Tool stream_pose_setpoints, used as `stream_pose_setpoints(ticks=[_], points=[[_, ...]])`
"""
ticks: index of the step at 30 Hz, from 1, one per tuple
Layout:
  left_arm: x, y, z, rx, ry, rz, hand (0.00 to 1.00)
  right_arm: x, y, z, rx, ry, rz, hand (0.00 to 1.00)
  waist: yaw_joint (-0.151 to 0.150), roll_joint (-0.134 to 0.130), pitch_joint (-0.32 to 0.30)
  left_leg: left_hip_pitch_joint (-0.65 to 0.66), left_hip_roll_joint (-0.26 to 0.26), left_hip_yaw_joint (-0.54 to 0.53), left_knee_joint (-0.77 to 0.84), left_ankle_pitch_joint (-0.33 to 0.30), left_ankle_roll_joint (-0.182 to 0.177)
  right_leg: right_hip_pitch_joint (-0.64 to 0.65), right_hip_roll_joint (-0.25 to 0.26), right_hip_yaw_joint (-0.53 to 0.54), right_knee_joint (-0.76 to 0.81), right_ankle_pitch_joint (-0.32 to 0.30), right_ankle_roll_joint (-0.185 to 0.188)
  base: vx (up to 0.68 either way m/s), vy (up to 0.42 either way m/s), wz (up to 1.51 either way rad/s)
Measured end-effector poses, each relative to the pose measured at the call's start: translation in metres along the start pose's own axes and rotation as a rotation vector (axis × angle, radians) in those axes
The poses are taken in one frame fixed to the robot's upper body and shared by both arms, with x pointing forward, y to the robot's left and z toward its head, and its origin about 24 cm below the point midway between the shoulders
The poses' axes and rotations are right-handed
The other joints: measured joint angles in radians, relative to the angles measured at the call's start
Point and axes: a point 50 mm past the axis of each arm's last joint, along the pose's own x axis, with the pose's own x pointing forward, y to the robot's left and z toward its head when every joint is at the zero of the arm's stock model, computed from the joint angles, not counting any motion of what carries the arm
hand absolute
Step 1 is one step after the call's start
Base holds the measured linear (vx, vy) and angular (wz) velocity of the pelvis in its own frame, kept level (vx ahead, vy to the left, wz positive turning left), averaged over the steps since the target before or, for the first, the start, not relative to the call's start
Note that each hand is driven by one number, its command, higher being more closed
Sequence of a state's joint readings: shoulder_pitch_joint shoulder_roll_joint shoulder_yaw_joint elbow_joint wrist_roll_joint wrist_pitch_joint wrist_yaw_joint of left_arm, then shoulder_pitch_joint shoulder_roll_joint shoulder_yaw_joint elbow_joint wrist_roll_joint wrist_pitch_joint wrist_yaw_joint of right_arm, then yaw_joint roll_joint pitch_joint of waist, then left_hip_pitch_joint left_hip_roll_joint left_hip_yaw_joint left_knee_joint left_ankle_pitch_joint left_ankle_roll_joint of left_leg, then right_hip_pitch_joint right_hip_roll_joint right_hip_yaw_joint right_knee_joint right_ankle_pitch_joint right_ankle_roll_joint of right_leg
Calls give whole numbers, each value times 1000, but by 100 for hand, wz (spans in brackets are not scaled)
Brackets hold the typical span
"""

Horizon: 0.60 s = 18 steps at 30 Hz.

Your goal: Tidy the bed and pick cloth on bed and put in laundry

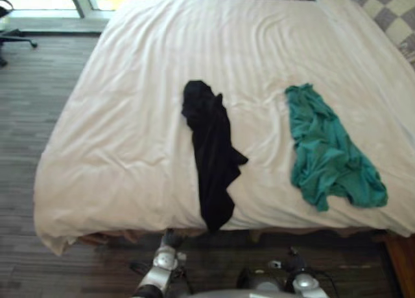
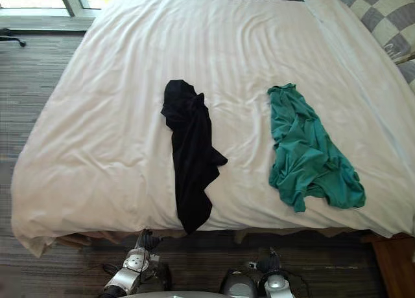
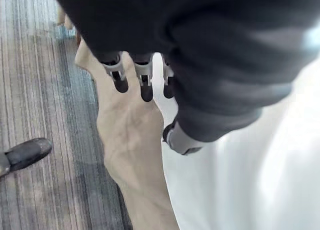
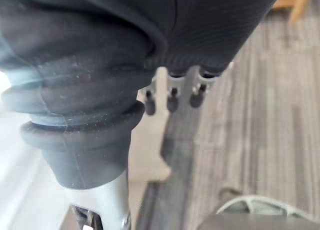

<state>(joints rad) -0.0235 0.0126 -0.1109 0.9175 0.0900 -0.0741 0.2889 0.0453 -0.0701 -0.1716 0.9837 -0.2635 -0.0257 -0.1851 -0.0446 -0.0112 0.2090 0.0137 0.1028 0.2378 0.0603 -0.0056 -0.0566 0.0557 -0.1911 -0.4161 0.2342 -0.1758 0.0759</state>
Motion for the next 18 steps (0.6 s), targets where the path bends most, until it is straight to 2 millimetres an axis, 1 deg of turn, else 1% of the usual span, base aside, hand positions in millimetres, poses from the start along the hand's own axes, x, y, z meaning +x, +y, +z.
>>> stream_pose_setpoints(ticks=[1,3,4,5,6,7,8,9,10,11,12,13,14,15,16,17,18], points=[[-1,1,-4,-19,17,13,0,0,-2,-2,22,12,-11,0,0,1,2,10,-3,-9,-18,7,-1,10,0,-13,-5,1,1,-28,49,55],[-2,15,-20,-114,99,89,0,-1,-5,-11,131,65,-51,0,2,3,2,32,-6,-27,-59,34,-4,31,1,-37,-14,2,3,-39,5,32],[-5,33,-39,-250,184,192,0,-3,-7,-20,259,120,-94,0,6,-6,-1,45,-5,-32,-95,54,-8,30,6,-44,-22,2,3,-58,-7,14],[-10,49,-57,-388,267,291,0,-6,-7,-30,386,173,-128,0,8,-9,-3,57,-5,-33,-127,71,-13,30,13,-48,-29,2,3,-74,-9,8],[-15,58,-69,-455,313,345,0,-8,-7,-36,448,202,-144,0,7,-14,-5,63,-5,-32,-143,79,-13,28,16,-48,-31,2,3,-40,-17,3],[-25,78,-92,-608,404,466,0,-14,-11,-57,584,291,-195,0,8,-24,-9,66,-3,-30,-155,82,-12,29,19,-49,-36,2,3,0,0,0],[-37,98,-111,-735,463,582,0,-22,-19,-80,703,373,-262,0,8,-31,-16,66,-1,-29,-156,82,-12,33,19,-46,-42,3,3,29,-32,-2],[-43,110,-120,-799,483,647,0,-27,-24,-91,767,411,-304,0,8,-34,-19,69,-2,-28,-157,81,-12,41,18,-46,-47,5,5,73,-21,-3],[-59,138,-137,-918,497,792,0,-38,-37,-114,882,480,-398,0,6,-41,-29,72,-13,-27,-157,77,-9,47,21,-45,-50,8,7,89,-9,-3],[-70,161,-144,-990,481,894,0,-47,-47,-131,971,526,-482,0,6,-45,-38,74,-16,-25,-156,76,-8,49,22,-42,-51,8,8,83,-3,-3],[-74,173,-146,-1019,464,940,0,-52,-52,-138,1011,540,-525,0,6,-47,-41,76,-18,-24,-156,76,-8,52,21,-42,-54,9,9,60,-1,-3],[-81,195,-145,-1039,415,1009,0,-59,-64,-149,1082,551,-596,0,5,-48,-50,79,-19,-22,-156,74,-8,59,21,-42,-63,13,10,31,5,-1],[-88,212,-141,-1024,342,1056,0,-65,-75,-157,1135,547,-660,0,4,-41,-64,79,-20,-22,-156,71,-8,59,21,-42,-65,13,10,0,0,0],[-91,223,-134,-1003,283,1077,0,-68,-82,-159,1159,528,-696,0,3,-34,-72,79,-21,-22,-158,70,-8,60,20,-42,-66,13,11,0,0,0],[-99,242,-117,-943,153,1118,0,-74,-99,-161,1171,477,-772,0,3,-34,-100,73,-20,-21,-162,64,-9,62,22,-42,-71,13,11,-13,8,-4],[-109,261,-93,-858,1,1153,0,-80,-123,-155,1143,389,-844,0,1,-32,-132,71,-20,-17,-162,58,-8,61,23,-40,-80,12,11,-10,5,-6],[-115,273,-75,-811,-105,1176,0,-84,-140,-149,1118,322,-899,0,1,-29,-145,72,-19,-15,-162,53,-7,61,26,-36,-84,12,10,-9,3,-8]])
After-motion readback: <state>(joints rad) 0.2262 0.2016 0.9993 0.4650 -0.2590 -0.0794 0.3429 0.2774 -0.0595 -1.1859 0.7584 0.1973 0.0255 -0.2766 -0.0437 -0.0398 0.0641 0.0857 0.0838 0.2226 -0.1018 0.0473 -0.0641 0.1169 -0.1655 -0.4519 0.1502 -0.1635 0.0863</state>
